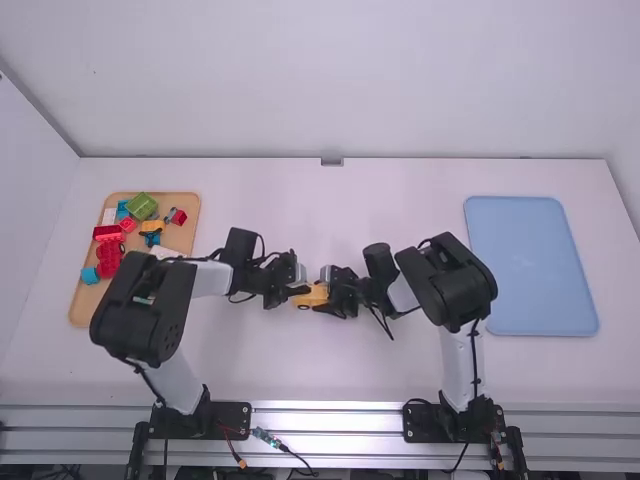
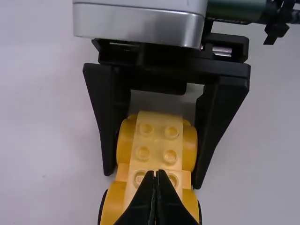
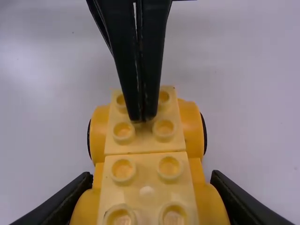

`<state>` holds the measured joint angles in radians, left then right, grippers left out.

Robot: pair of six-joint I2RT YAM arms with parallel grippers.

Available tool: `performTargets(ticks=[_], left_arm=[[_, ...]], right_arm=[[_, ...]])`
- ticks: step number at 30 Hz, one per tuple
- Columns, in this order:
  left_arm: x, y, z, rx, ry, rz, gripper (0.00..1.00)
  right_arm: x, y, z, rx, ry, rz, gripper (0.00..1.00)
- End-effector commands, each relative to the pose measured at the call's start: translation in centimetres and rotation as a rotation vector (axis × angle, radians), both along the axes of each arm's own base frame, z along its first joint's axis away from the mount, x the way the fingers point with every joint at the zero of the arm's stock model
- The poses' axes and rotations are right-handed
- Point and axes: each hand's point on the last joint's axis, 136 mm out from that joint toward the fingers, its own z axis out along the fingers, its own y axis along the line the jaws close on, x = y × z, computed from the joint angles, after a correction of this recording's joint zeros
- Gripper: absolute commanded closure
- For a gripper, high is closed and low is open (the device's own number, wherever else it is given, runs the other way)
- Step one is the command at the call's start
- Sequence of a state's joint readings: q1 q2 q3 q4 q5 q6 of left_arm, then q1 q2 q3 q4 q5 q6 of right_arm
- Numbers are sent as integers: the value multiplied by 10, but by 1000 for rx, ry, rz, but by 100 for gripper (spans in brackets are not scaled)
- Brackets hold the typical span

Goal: Assemble lego blocks to make yellow taxi

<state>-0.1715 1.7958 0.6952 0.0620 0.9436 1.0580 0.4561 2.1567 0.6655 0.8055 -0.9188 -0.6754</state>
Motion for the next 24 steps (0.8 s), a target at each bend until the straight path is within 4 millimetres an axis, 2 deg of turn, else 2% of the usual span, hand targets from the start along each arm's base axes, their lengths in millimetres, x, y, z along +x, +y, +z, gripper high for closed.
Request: performTargets(ticks=[1, 6, 11, 12, 13, 15, 16, 20, 21, 22, 24], left_arm=[[-26, 6, -42, 133, 89, -19, 98], [-32, 7, -46, 150, 79, -55, 98], [-24, 12, -49, 189, 92, -4, 98], [-19, 5, -37, 133, 78, -18, 98], [-19, 3, -35, 124, 75, -23, 98], [-17, -4, -11, 37, 16, -73, 99], [-14, -4, 10, -11, -38, -96, 98], [6, 10, 60, -51, -128, -45, 98], [7, 10, 62, -50, -132, -41, 98], [11, 15, 76, -53, -146, -14, 98], [16, 21, 91, -57, -159, 21, 97]], right_arm=[[5, -2, -10, -36, 23, -39, 77], [7, -2, -10, -40, 11, -46, 78], [13, -4, -8, -36, 12, -58, 77], [15, -5, -9, -40, 16, -60, 77], [15, -5, -9, -40, 17, -61, 77], [18, -8, -9, -44, 24, -69, 77], [21, -9, -9, -46, 28, -76, 78], [21, -8, -10, -54, 37, -71, 77], [21, -9, -10, -55, 37, -71, 77], [21, -9, -11, -57, 26, -66, 77], [20, -10, -11, -57, 27, -65, 77]])
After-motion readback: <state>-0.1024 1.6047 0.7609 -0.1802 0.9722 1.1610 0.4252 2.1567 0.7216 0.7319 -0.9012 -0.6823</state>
